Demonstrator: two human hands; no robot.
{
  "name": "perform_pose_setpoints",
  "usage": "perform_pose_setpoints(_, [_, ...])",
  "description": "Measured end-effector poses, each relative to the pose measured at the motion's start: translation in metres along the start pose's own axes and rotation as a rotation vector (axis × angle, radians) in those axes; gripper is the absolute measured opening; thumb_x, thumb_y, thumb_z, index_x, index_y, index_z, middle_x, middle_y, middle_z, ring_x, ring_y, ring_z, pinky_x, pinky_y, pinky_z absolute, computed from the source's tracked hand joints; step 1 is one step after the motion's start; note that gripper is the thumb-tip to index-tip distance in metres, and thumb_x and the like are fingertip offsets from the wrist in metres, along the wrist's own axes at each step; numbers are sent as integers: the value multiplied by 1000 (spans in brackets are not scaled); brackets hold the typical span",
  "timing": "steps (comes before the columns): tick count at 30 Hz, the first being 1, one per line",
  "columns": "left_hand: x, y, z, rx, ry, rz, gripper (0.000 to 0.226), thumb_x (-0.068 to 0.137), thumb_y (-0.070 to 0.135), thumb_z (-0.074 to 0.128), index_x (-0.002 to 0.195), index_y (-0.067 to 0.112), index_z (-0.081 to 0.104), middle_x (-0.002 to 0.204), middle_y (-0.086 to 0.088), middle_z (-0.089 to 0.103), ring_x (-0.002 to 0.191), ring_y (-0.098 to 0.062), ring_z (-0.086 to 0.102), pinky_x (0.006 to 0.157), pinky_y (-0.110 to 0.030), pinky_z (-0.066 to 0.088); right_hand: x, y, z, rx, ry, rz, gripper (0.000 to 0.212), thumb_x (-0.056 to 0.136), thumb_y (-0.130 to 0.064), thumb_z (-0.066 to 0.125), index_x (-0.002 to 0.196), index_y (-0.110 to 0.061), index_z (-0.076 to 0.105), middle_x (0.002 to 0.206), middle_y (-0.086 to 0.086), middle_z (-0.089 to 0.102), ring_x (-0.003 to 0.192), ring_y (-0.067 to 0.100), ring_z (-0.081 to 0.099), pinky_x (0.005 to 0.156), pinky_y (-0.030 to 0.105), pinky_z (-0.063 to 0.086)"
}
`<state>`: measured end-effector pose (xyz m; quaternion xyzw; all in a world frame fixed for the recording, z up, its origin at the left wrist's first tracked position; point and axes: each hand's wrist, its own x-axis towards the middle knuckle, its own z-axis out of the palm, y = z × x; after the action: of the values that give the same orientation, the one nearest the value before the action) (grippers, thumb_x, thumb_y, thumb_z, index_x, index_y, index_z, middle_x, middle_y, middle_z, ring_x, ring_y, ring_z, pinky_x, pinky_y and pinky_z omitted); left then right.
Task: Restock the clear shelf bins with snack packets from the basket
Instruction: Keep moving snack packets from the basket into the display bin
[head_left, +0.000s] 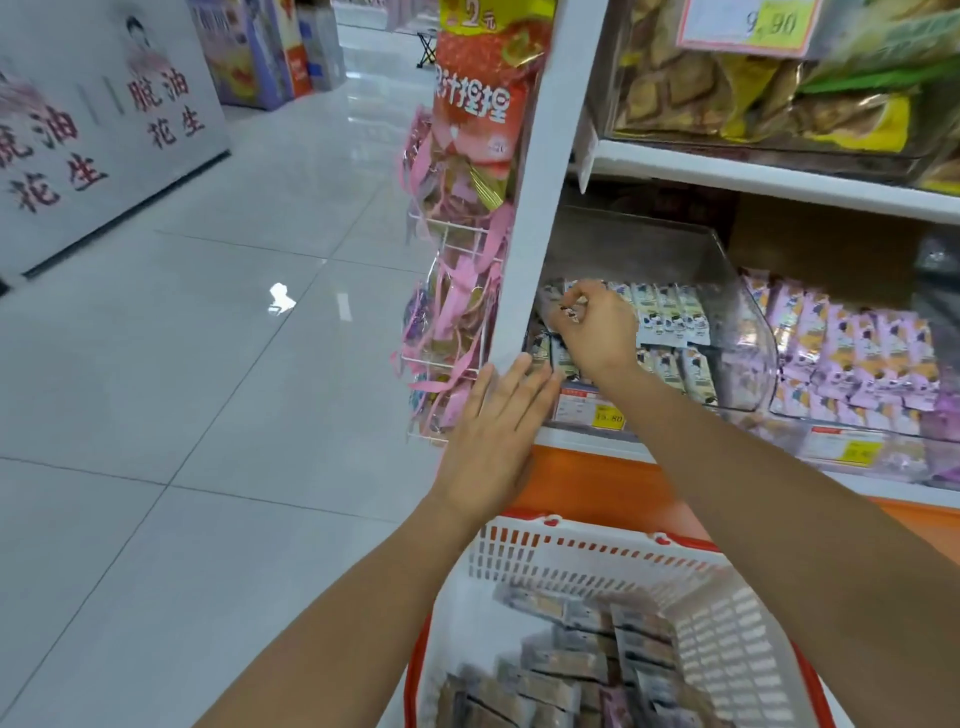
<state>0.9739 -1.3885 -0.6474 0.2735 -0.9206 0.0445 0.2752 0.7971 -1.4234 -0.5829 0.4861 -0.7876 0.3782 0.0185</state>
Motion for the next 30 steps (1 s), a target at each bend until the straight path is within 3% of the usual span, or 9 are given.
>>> perform_pose_setpoints(5, [1,-1,6,-28,18,-8,92,71,1,66,152,14,26,156,-6,35,149,-24,15,120,-51,14,16,2,16,-40,-86,-8,15,90,-18,65,100,-11,75,95,8,73,84,20,64,66,21,36])
perform_pose_setpoints(8, [1,-3,8,-47,8,-8,90,69,-1,63,152,13,29,155,-6,36,149,-25,16,119,-51,14,17,6,20,-25,-136,-23,24,93,-14,59,113,-11,72,81,8,63,74,20,58,69,23,43])
perform_pose_setpoints(13, [0,4,4,-88,-29,-54,91,69,0,64,152,12,29,157,-7,33,150,-25,14,119,-53,17,12,9,8,22,-155,-37,29,92,-17,61,120,-13,66,86,9,57,78,18,53,84,39,53])
perform_pose_setpoints(15, [0,8,1,-83,-46,-75,89,72,1,64,153,11,29,158,-7,31,150,-25,12,119,-53,18,1,5,-7,105,-103,-49,26,92,-15,58,116,-16,67,93,8,60,80,17,58,82,36,54])
perform_pose_setpoints(19, [-2,25,-6,-15,-116,-162,86,81,11,60,156,11,18,162,-9,19,151,-26,6,122,-50,8,-45,-3,-47,249,-92,-145,21,94,-10,54,105,-15,70,93,4,63,72,9,55,67,18,47])
perform_pose_setpoints(22, [-8,46,-9,14,-111,-201,87,78,14,63,154,6,23,159,-15,24,149,-32,14,122,-49,8,-88,5,-75,316,-84,-193,17,95,-9,54,99,-13,70,82,5,65,67,16,55,59,24,44])
perform_pose_setpoints(26, [-25,79,-2,-7,-131,-136,80,71,17,67,144,6,40,141,-16,44,133,-34,37,119,-50,21,-144,44,-95,320,-137,-85,14,95,-11,55,92,-10,68,71,6,63,63,18,55,56,27,42])
perform_pose_setpoints(28, [-33,92,7,-5,-226,-80,70,74,20,67,140,11,45,135,-11,46,128,-31,39,117,-48,23,-173,76,-94,255,-195,-4,12,94,-15,57,87,-14,68,69,1,63,60,16,56,57,33,45])
perform_pose_setpoints(30, [-42,103,17,4,-423,-20,65,86,25,60,145,17,37,147,-10,37,138,-30,28,120,-46,15,-200,110,-90,173,-268,86,9,91,-16,60,87,-21,67,69,-7,64,59,9,57,59,32,48])
